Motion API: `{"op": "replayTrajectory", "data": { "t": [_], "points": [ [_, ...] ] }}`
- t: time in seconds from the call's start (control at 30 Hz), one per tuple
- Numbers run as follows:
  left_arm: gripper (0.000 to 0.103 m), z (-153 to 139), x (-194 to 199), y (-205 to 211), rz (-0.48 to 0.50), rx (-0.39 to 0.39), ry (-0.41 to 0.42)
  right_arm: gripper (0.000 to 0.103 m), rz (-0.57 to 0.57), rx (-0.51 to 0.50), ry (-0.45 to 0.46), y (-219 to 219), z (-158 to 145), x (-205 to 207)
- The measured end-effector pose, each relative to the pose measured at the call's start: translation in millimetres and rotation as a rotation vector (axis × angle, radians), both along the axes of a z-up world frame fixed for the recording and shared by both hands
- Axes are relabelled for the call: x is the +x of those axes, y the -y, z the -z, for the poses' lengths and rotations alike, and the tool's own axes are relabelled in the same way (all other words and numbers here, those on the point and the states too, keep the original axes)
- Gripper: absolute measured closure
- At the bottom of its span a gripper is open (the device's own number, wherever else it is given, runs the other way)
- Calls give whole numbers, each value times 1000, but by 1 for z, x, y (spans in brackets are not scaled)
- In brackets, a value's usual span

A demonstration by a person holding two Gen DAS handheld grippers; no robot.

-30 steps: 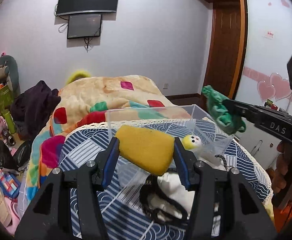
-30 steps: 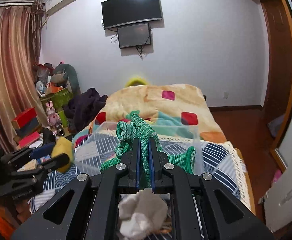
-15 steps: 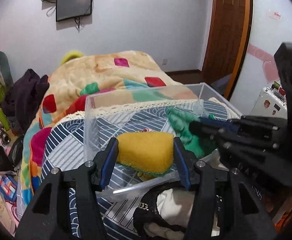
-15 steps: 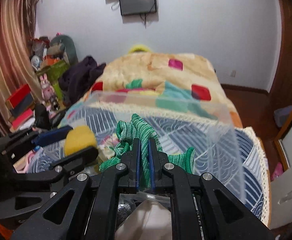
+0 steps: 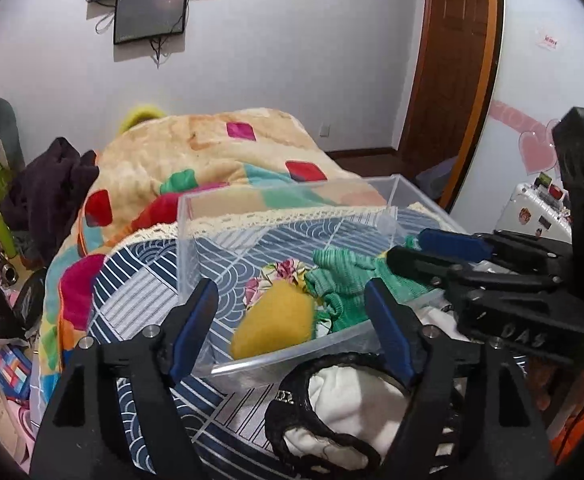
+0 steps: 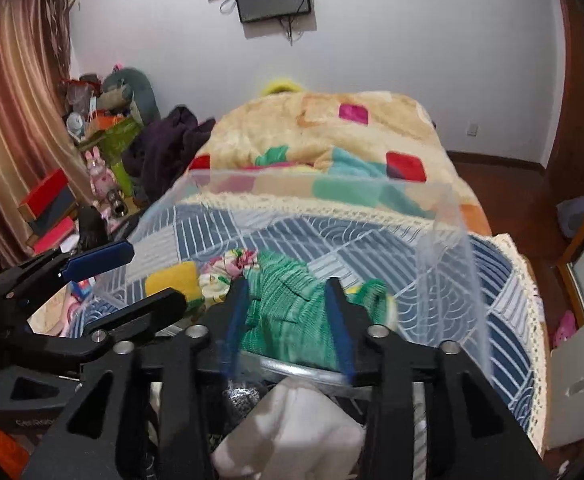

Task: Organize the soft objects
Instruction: 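Carry the sponge into the box with the left gripper while the right carries the green glove in, then grasp the black strap with the left gripper while the right grasps the white cloth bag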

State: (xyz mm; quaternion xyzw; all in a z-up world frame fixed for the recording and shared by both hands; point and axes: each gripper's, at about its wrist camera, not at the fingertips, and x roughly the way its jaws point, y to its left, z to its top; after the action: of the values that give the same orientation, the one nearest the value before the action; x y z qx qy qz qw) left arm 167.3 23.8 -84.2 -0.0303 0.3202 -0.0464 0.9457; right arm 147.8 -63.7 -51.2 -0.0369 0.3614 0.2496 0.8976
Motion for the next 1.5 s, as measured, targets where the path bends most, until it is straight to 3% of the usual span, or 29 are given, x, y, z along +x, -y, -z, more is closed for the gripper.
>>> {"op": "replayTrajectory", "data": {
  "t": [0.1,0.27,0.33,0.73,0.93,1.0,1.13,1.2,1.33,1.5],
  "points": [
    [20,-10,-11,-4,-5,-10,31,59,13,22,42,10,-14,-9],
    [10,-16,-33,-7,-10,3,63,37,43,37,124,24,-29,-29],
    [8,-13,-42,-7,-11,12,67,33,51,39,143,29,-30,-37],
    [8,36,-62,-3,-6,3,-19,32,68,-17,86,32,6,-52],
    [39,55,-54,5,-1,32,-61,32,75,-24,11,33,33,-52],
    [46,60,-50,5,-18,39,-75,32,78,-25,-10,34,39,-51],
    [67,72,-47,4,3,-14,-116,32,82,-20,-27,36,46,-49],
    [70,73,-50,4,1,-20,-110,33,80,-32,-23,35,48,-52],
    [82,68,-58,1,1,-30,-80,57,49,-38,-18,32,49,-56],
    [86,62,-73,-2,1,-43,-55,72,33,-58,5,28,49,-60]
  ]
}}
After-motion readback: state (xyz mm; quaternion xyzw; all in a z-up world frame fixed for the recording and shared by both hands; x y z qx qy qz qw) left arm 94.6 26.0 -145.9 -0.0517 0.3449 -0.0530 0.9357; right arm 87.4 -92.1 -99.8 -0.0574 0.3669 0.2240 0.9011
